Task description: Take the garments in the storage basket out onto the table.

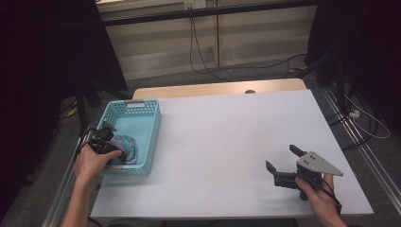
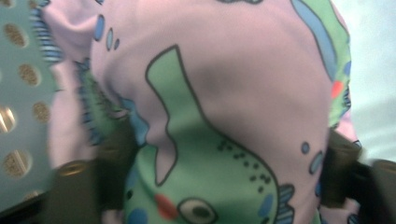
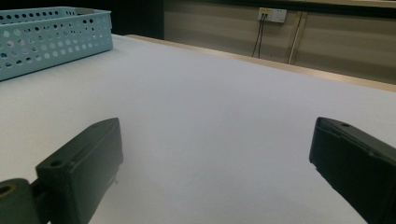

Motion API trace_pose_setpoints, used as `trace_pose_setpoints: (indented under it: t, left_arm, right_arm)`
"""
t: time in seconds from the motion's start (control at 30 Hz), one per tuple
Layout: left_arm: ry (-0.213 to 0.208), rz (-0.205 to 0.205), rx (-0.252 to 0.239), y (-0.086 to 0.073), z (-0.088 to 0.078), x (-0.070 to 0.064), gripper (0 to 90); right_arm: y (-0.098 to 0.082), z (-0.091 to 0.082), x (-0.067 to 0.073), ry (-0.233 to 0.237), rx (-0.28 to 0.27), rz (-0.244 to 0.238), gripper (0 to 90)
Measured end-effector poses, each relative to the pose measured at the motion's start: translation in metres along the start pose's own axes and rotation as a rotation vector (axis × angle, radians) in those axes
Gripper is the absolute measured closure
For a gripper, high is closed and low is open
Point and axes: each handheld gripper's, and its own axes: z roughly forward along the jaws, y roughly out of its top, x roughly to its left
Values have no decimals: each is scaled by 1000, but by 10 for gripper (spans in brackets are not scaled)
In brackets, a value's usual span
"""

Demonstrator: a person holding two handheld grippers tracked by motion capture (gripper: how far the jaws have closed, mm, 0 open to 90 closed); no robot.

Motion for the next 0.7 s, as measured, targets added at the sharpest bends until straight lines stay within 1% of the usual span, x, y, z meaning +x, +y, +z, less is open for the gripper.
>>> trace_pose_setpoints:
  t: [0.07, 0.1, 0.13, 0.2, 0.23, 0.27, 0.37, 0.43, 0.47, 0.5, 0.63, 0.67, 0.7]
  left_arm:
    - [7, 2, -3, -2, -1, -1, 360]
    - [14, 0, -6, -2, -2, -2, 360]
    - [17, -3, -10, -3, -3, -3, 391]
    - [24, 10, -15, -3, -4, -4, 443]
    - [31, 8, -28, -4, -6, -5, 493]
    - [31, 8, -28, -4, -6, -5, 512]
    - [32, -16, -58, -7, -8, -5, 526]
    - [26, -21, -62, -8, -9, -5, 531]
    - [24, -28, -77, -9, -10, -5, 544]
    - [12, -40, -99, -11, -12, -3, 549]
    - [-12, -46, -154, -16, -17, -2, 557]
    - [-12, -46, -154, -16, -17, -2, 556]
    - [-18, -33, -165, -17, -18, -3, 556]
  right_arm:
    - [0, 0, 0, -1, 0, 0, 28]
    - [0, 0, 0, -1, 0, 0, 27]
    - [0, 0, 0, -2, 0, 2, 28]
    - [0, 0, 0, -2, 0, 2, 28]
    - [0, 0, 0, -2, 0, 1, 28]
    - [0, 0, 0, -2, 0, 1, 28]
    - [0, 0, 0, -3, 2, 1, 28]
    - [0, 0, 0, -4, 2, 1, 28]
    - [0, 1, 0, -4, 1, 2, 28]
    - [0, 1, -1, -4, 2, 2, 27]
    - [0, 1, -1, -3, 2, 2, 28]
    - [0, 1, -1, -3, 2, 2, 28]
    - [0, 1, 0, -4, 2, 1, 27]
